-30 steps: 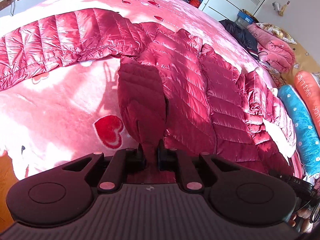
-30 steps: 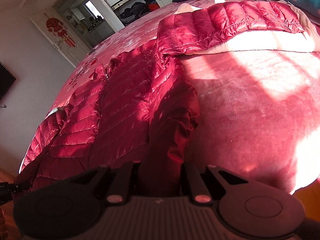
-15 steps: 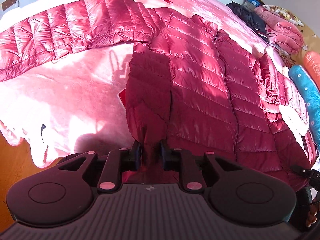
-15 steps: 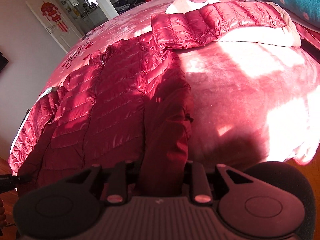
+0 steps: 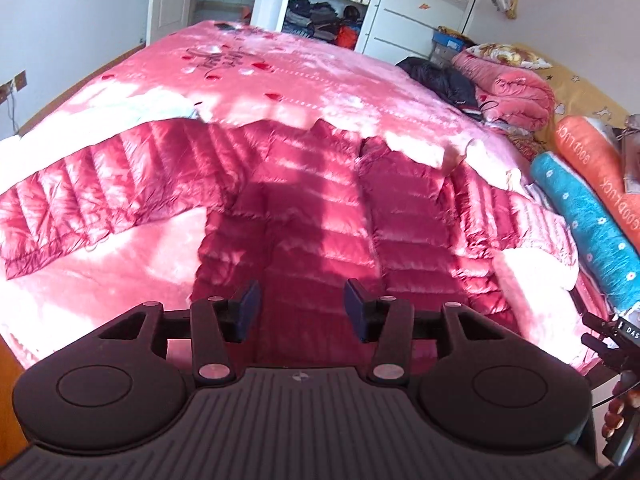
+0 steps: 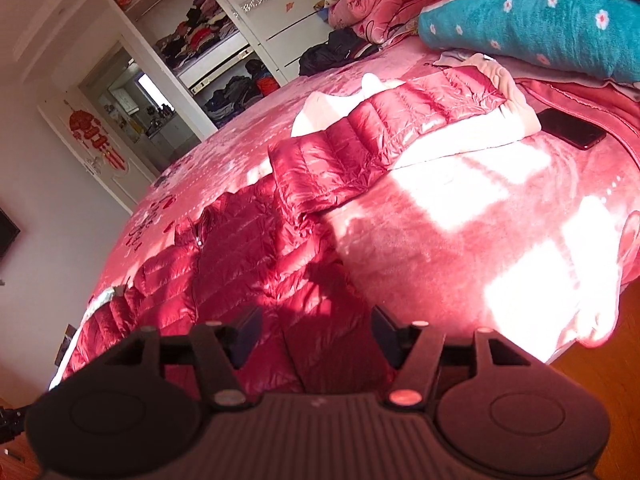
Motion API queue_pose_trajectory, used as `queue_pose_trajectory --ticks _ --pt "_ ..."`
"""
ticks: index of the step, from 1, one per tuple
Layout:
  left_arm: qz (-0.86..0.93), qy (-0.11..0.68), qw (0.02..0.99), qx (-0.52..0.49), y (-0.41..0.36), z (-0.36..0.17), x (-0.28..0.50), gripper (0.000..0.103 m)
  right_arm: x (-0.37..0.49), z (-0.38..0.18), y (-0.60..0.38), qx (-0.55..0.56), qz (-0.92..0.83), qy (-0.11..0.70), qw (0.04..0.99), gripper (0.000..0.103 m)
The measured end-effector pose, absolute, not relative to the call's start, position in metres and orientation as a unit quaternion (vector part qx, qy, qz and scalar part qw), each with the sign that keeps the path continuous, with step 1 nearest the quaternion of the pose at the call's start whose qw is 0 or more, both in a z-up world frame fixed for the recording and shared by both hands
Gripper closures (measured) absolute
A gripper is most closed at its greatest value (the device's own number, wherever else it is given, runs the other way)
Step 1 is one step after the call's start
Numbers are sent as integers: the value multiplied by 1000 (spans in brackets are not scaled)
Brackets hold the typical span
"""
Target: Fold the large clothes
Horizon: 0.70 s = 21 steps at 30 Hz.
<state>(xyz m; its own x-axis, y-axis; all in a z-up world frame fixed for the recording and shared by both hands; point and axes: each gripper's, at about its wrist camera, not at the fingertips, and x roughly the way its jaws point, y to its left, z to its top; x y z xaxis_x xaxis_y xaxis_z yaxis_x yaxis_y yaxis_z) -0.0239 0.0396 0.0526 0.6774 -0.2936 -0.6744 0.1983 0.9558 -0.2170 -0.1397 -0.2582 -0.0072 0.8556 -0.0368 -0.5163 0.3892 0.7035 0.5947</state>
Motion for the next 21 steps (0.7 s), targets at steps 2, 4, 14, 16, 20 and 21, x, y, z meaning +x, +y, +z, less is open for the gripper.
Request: queue_pose_trajectory --ticks 2,4,14,16,20,21 --pt "-152 359 918 -69 18 68 -18 41 -142 0 -272 380 -131 214 890 37" --pt "-178 336 922 -76 -10 85 -10 37 -144 5 -287 396 -138 193 887 36" --pt "-262 290 916 -92 -137 113 31 22 -143 20 -374 449 -181 90 870 27" --pt "-268 294 913 -88 -154 101 42 21 -138 14 -392 456 -184 70 868 27" --pt "-264 308 910 -82 -177 68 64 19 -119 -6 -428 469 -195 48 860 27" --pt "-260 313 910 -80 -179 55 72 19 -113 -13 -437 475 -199 45 856 27"
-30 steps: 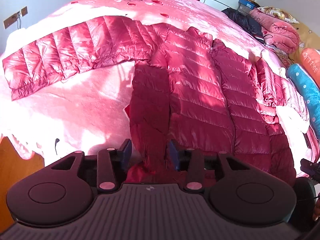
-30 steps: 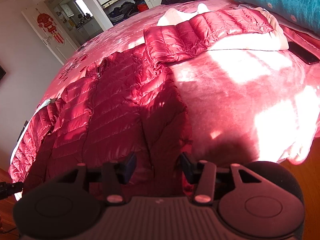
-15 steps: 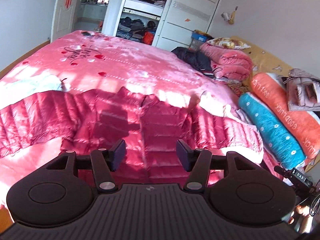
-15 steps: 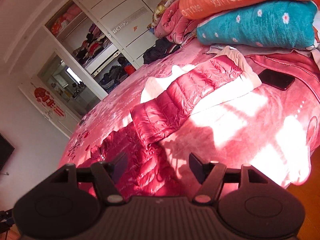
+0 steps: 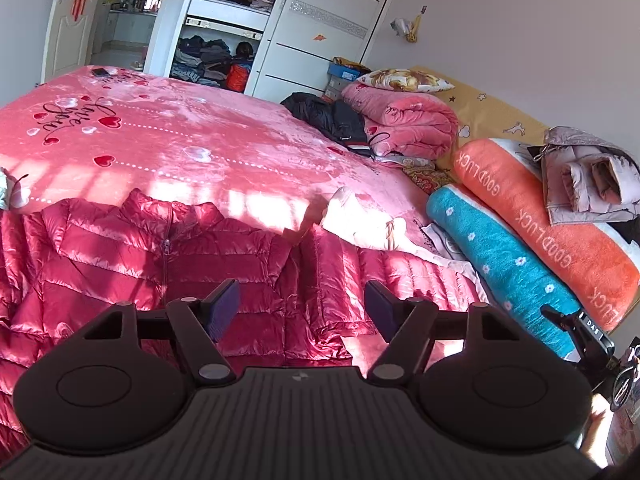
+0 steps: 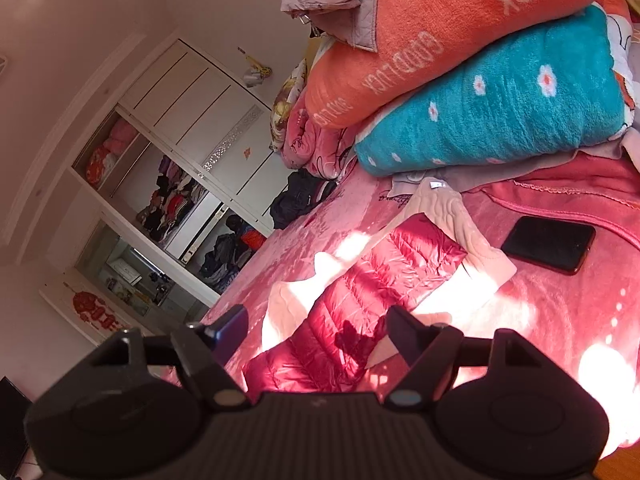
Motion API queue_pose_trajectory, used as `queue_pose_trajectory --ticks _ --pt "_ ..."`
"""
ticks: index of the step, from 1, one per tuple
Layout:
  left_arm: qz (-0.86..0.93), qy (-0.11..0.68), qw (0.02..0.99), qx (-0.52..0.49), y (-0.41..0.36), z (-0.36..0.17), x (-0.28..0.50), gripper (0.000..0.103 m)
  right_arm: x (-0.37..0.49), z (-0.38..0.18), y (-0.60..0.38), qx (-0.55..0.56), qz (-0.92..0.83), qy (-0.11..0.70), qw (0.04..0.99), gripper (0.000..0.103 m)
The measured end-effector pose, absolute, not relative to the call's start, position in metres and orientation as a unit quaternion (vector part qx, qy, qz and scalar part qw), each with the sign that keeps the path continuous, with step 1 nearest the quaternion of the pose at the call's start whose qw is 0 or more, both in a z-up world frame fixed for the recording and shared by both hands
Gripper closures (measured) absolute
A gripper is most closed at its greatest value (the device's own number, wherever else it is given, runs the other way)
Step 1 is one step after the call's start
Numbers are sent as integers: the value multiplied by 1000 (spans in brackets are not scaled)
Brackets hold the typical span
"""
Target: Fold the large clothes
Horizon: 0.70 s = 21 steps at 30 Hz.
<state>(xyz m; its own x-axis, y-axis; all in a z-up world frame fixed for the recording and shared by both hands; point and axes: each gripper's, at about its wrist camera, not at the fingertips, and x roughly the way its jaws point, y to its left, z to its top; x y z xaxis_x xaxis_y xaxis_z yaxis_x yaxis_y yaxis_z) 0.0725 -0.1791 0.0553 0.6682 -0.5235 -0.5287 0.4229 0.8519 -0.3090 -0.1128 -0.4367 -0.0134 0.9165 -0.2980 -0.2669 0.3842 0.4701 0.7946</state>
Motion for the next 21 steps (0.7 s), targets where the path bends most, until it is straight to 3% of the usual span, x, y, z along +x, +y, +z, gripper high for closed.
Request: queue_pose_trajectory --ticks 3,8,21 --pt "-247 320 912 -63 -186 27 88 15 -96 -39 -458 503 -209 40 838 31" --pt "-234 329 914 -33 -187 -15 106 10 -66 -86 -490 551 -215 55 805 49" --pt "-238 342 909 -19 -181 -77 139 6 -18 -148 -527 627 -213 61 747 53"
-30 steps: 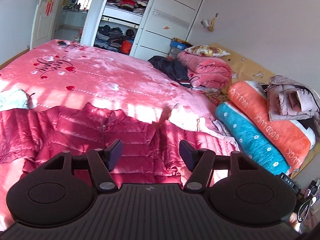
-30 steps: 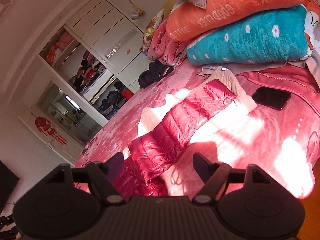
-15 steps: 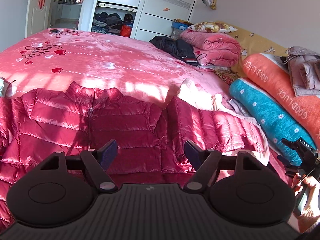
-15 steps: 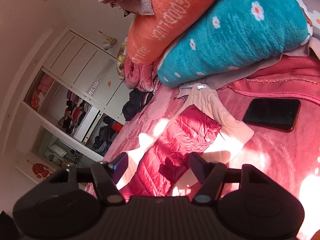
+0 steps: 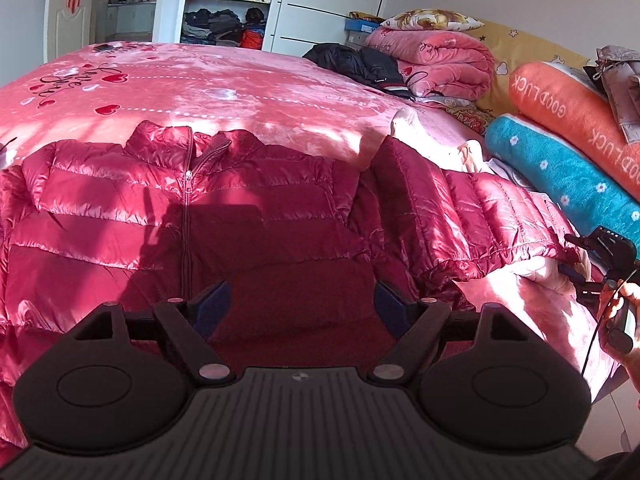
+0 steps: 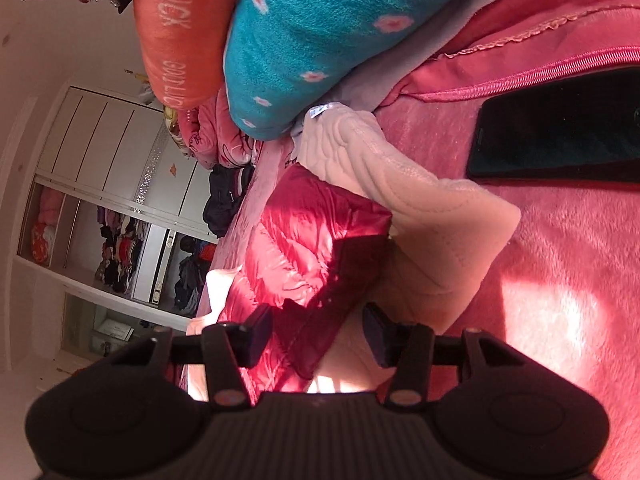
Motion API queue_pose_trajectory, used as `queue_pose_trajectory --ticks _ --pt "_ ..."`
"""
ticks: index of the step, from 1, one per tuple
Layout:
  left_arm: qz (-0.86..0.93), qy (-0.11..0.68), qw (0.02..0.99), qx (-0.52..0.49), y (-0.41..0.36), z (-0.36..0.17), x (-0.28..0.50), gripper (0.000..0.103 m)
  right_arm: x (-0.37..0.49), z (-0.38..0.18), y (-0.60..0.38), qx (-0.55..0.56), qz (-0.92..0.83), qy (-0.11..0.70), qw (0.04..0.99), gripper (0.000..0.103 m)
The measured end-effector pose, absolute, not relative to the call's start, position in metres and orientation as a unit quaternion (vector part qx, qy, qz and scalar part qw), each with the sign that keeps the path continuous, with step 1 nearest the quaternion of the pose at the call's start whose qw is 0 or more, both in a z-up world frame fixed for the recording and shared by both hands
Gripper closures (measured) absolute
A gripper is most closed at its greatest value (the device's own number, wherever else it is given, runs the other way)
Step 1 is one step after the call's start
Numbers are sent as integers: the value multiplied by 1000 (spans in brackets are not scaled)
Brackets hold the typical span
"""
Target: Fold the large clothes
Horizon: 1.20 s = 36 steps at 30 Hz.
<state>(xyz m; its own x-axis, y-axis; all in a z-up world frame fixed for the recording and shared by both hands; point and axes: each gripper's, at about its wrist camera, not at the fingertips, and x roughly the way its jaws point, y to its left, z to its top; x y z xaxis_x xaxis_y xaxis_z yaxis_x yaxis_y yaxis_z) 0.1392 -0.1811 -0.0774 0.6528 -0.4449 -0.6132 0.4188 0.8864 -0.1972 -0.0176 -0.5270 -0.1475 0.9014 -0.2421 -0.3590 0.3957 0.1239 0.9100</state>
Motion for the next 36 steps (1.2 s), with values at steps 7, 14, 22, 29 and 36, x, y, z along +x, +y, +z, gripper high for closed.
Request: queue_pose_trajectory --ticks 7,14,22,29,36 --pt "-240 345 907 -35 -168 -88 148 6 -2 -153 -539 636 -217 45 740 53" --pt "-234 340 910 -47 -155 -93 158 6 11 -135 -542 608 -255 73 748 92" --pt "-217 324 918 -76 -125 -87 170 5 28 -35 -516 506 -269 51 818 102" --pt "-188 305 927 -109 -88 -78 185 5 61 93 -453 386 -201 11 900 102" --pt "-153 288 930 -168 -43 -74 194 4 116 175 -343 266 -87 38 959 103"
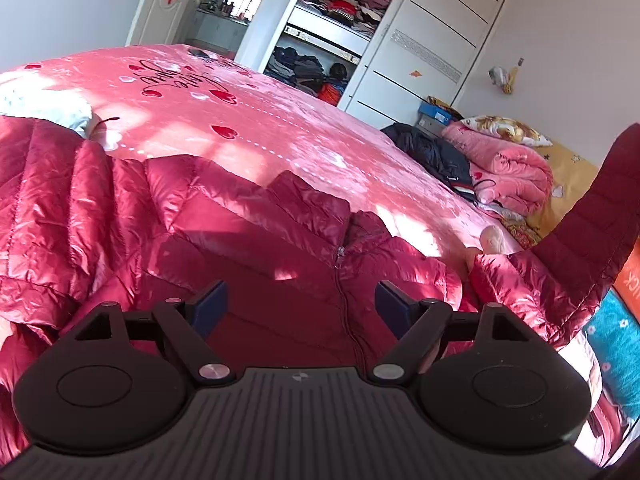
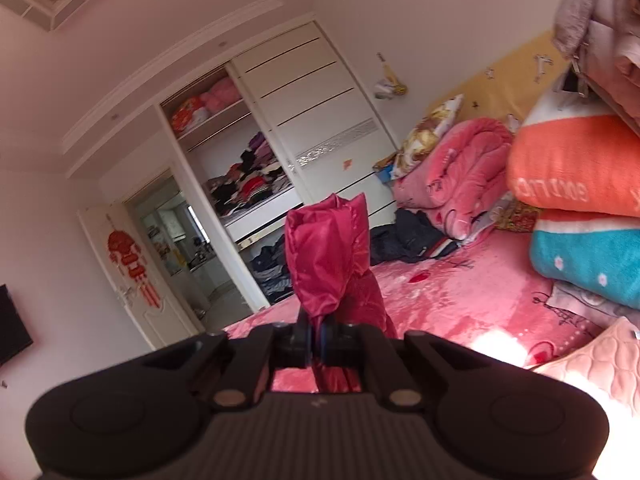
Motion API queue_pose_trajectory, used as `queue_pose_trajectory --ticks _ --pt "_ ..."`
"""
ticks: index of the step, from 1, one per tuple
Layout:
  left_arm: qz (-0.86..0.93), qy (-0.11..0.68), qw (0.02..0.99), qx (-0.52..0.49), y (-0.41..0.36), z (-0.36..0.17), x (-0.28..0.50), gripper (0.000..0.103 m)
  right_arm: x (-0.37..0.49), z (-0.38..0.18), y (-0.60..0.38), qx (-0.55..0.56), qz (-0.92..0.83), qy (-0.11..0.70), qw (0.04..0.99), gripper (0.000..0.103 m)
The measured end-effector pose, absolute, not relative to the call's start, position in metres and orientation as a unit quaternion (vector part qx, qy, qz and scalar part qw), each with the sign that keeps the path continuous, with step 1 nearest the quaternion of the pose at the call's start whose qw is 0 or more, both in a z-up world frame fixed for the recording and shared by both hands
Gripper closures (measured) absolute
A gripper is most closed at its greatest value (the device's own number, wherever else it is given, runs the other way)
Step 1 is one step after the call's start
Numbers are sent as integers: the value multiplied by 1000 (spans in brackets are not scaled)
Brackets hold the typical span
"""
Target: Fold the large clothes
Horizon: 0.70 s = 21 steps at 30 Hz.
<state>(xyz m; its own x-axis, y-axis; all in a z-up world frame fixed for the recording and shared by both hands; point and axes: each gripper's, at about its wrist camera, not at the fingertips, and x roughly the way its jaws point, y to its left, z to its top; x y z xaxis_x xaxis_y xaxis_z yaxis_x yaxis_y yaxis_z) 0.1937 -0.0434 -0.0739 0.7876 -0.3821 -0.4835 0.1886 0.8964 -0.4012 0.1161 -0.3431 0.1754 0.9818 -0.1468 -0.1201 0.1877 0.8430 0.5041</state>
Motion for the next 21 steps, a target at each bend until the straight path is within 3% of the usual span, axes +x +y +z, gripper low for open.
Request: queue_pose_trajectory --ticks 10,21 --pt "-118 254 930 -239 10 -58 198 4 188 171 -179 222 132 114 959 103" --pt "-66 233 918 -313 40 -53 197 3 239 50 -72 253 206 214 921 102"
